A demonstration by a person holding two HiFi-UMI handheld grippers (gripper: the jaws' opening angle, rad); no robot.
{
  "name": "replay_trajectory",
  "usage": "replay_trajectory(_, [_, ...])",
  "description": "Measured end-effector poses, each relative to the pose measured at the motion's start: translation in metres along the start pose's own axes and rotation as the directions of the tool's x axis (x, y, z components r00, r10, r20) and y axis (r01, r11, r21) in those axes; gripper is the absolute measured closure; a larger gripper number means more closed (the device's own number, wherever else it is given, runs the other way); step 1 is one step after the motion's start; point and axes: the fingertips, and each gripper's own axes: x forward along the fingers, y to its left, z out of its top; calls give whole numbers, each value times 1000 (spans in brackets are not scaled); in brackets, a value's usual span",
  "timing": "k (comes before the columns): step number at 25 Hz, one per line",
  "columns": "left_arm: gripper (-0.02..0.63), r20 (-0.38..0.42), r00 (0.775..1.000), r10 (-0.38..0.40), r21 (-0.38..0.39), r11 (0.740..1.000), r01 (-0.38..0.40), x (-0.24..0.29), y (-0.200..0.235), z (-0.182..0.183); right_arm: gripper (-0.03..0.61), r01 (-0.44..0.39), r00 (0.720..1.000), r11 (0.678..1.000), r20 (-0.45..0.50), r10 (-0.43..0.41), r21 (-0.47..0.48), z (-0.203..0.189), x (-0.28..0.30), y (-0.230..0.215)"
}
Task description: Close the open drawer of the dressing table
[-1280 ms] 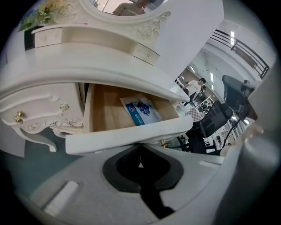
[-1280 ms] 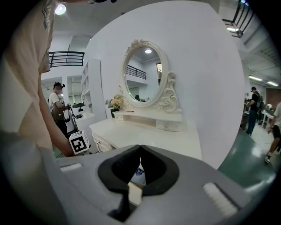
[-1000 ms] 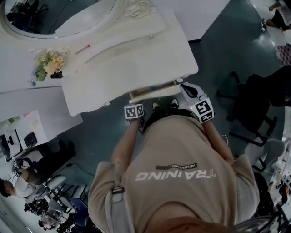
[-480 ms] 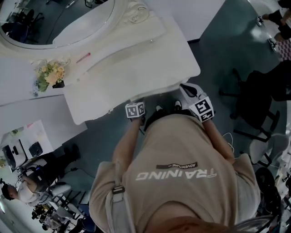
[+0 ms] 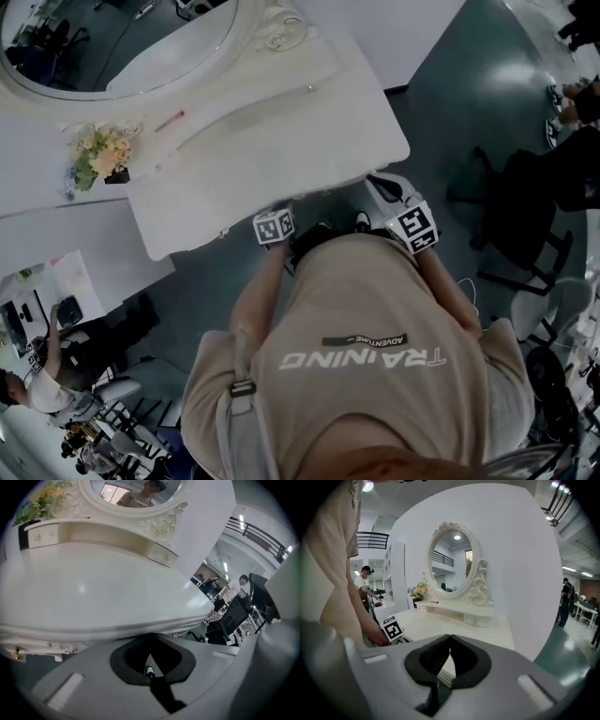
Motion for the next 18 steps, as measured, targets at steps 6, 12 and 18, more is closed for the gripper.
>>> replay_trajectory(6, [606,39,999,37,-82,996,-34,1,-6,-2,574,-5,1000,1000,6,5,3,-9,-16,-1])
replay_trajectory(12, [606,4,999,47,-75,996,-47,-20,-11,-11,574,-38,999,999,38,38,1,-4,-25,7])
replay_trajectory(18, [606,46,998,51,46,998,-53,-52,-38,-6,574,-75,996,997,44,75,5,0,-35,16])
